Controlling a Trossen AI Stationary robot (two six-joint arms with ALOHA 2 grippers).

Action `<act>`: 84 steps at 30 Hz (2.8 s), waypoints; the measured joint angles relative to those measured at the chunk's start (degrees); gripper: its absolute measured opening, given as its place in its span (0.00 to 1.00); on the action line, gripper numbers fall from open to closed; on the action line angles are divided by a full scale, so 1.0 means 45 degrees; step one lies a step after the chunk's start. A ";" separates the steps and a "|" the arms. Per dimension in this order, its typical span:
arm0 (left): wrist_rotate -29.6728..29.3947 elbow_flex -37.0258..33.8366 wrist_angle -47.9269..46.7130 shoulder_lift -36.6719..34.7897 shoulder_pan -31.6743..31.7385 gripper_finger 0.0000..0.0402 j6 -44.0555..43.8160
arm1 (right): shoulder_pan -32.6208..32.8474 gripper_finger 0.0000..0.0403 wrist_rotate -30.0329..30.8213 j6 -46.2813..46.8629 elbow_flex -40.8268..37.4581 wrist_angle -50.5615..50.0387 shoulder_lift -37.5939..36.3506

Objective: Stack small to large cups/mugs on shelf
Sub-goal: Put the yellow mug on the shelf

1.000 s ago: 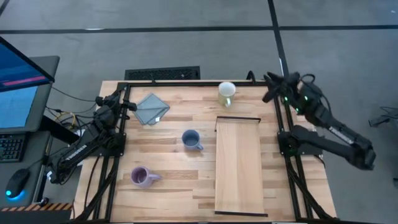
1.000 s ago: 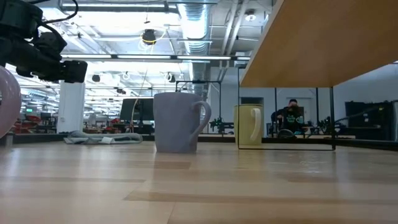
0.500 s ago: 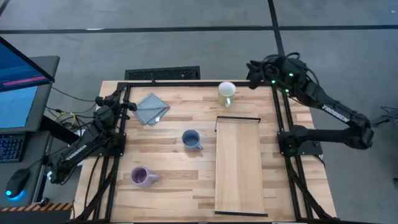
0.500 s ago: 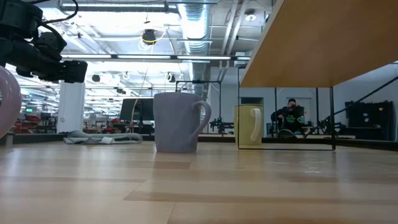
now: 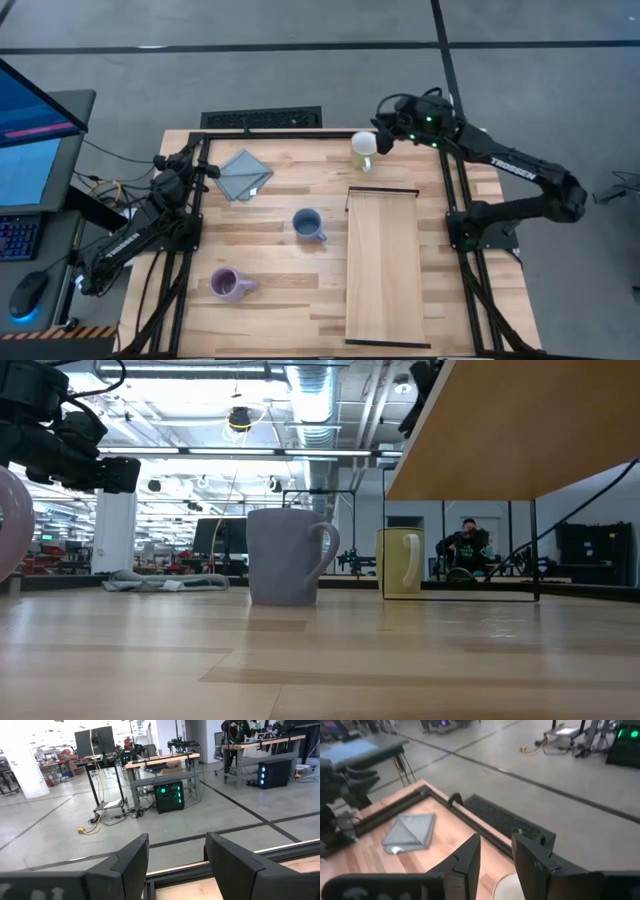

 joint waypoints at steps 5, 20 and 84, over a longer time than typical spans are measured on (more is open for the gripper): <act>0.0003 -0.0002 0.0000 0.0000 0.0000 0.47 0.0000 | 0.0000 0.34 0.0000 0.0022 0.0000 0.0005 0.0749; 0.0003 0.0000 0.0000 0.0000 0.0000 0.47 0.0000 | -0.0087 0.53 0.0026 0.0112 -0.0005 -0.0557 0.1999; 0.0003 0.0002 -0.0005 0.0000 -0.0001 0.47 0.0000 | 0.1617 0.58 0.2401 0.5027 -0.0015 -0.4019 0.5039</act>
